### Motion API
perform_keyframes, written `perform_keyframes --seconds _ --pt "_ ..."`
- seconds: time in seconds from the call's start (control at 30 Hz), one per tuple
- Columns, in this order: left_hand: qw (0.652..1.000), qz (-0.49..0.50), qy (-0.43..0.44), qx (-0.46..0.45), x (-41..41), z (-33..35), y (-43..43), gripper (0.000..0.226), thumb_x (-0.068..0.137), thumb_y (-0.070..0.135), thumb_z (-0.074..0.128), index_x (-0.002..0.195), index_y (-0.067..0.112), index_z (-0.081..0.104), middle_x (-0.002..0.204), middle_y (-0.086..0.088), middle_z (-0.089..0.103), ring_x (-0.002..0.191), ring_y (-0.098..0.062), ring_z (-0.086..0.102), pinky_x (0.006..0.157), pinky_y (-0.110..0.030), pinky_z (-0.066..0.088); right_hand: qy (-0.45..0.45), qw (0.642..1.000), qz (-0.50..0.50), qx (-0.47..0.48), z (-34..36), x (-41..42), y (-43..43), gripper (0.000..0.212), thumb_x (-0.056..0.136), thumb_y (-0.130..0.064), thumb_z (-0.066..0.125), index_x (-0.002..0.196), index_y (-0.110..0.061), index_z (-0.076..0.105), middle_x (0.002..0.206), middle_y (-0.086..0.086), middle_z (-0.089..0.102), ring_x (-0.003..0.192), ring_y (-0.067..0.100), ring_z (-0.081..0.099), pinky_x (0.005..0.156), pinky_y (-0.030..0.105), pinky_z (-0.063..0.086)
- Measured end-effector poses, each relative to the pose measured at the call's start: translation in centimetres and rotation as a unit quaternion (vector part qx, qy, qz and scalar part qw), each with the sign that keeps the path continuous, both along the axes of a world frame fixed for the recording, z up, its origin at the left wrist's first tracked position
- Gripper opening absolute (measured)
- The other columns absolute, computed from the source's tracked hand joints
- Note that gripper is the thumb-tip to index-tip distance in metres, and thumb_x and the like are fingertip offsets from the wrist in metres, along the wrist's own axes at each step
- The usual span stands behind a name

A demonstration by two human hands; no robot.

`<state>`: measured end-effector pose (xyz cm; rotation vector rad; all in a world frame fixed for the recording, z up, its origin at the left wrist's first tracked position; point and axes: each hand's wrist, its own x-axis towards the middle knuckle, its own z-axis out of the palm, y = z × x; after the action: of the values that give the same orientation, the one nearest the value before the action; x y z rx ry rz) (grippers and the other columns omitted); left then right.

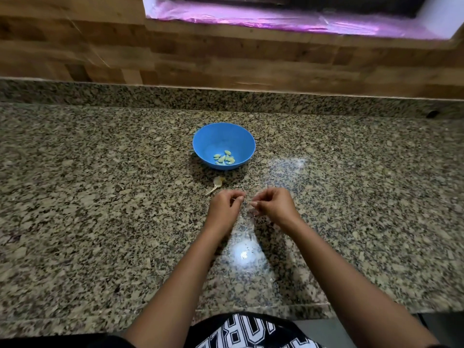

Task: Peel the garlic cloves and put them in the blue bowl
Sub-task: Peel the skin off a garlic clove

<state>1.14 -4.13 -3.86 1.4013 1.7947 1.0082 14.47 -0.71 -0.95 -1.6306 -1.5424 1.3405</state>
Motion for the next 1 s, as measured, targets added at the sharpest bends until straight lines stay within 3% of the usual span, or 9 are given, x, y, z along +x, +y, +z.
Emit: perform_keyframes --seconds 0.13,0.43,0.5,0.53,0.6,0.63,0.7,0.77,1.0 --pt "0.977 -0.091 0.189 0.043 -0.8 -2.9 -0.2 0.027 0.096 0.024 0.049 0.119 0.016 0.063 0.125 0.002 0.057 0.119 -0.017 0.049 0.1 -0.033 0.035 -0.307 0.937 0.138 0.095 -0.1 -0.4 1.0 0.006 0.084 -0.002 0.063 0.086 -0.004 0.068 0.087 0.009 0.067 0.077 0.018 0.062 0.074 0.03 0.054" --pt "0.963 -0.098 0.228 0.1 -0.9 -4.4 -1.0 0.032 0.099 0.026 0.043 0.125 0.018 0.059 0.137 0.003 0.052 0.133 -0.014 0.038 0.108 -0.033 0.023 -0.446 0.82 0.232 0.273 -1.6 -0.7 -0.9 0.012 0.087 0.003 0.047 0.095 0.0 0.056 0.096 0.013 0.054 0.087 0.022 0.046 0.066 0.026 0.025" --pt "0.963 -0.103 0.229 0.095 -0.9 -4.5 -0.9 0.031 0.099 0.025 0.043 0.124 0.017 0.06 0.135 0.002 0.053 0.132 -0.016 0.039 0.107 -0.033 0.024 -0.406 0.854 0.183 0.268 -2.2 -0.3 -1.1 0.011 0.085 0.004 0.05 0.09 -0.001 0.058 0.09 0.009 0.055 0.084 0.02 0.048 0.064 0.024 0.027" --pt "0.967 -0.101 0.216 0.09 -0.8 -4.4 -0.9 0.03 0.098 0.025 0.045 0.121 0.015 0.061 0.131 0.001 0.056 0.129 -0.017 0.043 0.106 -0.033 0.026 -0.343 0.904 0.119 0.225 -2.4 -0.1 -1.1 0.011 0.085 0.005 0.052 0.085 -0.003 0.06 0.085 0.006 0.057 0.08 0.02 0.052 0.06 0.022 0.032" --pt "0.985 -0.073 0.128 0.088 -0.6 -3.7 -0.7 0.025 0.095 0.022 0.053 0.114 0.012 0.065 0.118 -0.002 0.062 0.115 -0.019 0.053 0.098 -0.03 0.036 -0.134 0.986 -0.039 0.093 -2.6 -0.1 -1.0 0.013 0.085 0.004 0.058 0.08 -0.006 0.064 0.077 0.005 0.063 0.07 0.018 0.059 0.054 0.016 0.045" --pt "0.994 -0.056 0.059 0.073 -0.5 -3.2 -0.6 0.023 0.093 0.02 0.057 0.111 0.01 0.067 0.111 -0.003 0.064 0.106 -0.017 0.057 0.091 -0.024 0.042 -0.024 0.994 -0.101 0.032 -2.6 -0.2 -1.3 0.01 0.085 0.003 0.061 0.08 -0.006 0.065 0.075 0.007 0.064 0.066 0.018 0.061 0.053 0.018 0.049" --pt "0.994 -0.031 -0.1 0.009 -0.1 -2.0 -0.6 0.018 0.089 0.017 0.063 0.105 0.009 0.069 0.096 0.001 0.067 0.089 -0.01 0.061 0.073 -0.009 0.046 0.12 0.98 -0.157 -0.037 -2.4 -0.6 -1.7 0.005 0.084 0.003 0.063 0.083 -0.001 0.066 0.072 0.011 0.067 0.058 0.016 0.063 0.051 0.021 0.052" --pt "0.974 0.001 -0.223 -0.029 0.3 -1.2 -0.6 0.008 0.087 0.014 0.066 0.094 0.013 0.069 0.084 0.005 0.068 0.08 -0.009 0.063 0.067 -0.01 0.049 0.188 0.967 -0.162 -0.05 -2.0 -1.2 -2.0 0.005 0.083 0.004 0.063 0.086 0.002 0.066 0.072 0.01 0.069 0.058 0.014 0.064 0.053 0.02 0.052" --pt "0.963 0.058 -0.262 -0.012 -0.7 -0.3 0.1 0.005 0.083 0.012 0.07 0.08 0.016 0.069 0.076 -0.005 0.07 0.067 -0.016 0.062 0.065 -0.032 0.053 0.248 0.958 -0.14 -0.04 -1.0 -2.1 -1.6 0.017 0.081 0.013 0.061 0.09 -0.002 0.061 0.075 0.013 0.062 0.063 0.017 0.064 0.059 0.022 0.054"
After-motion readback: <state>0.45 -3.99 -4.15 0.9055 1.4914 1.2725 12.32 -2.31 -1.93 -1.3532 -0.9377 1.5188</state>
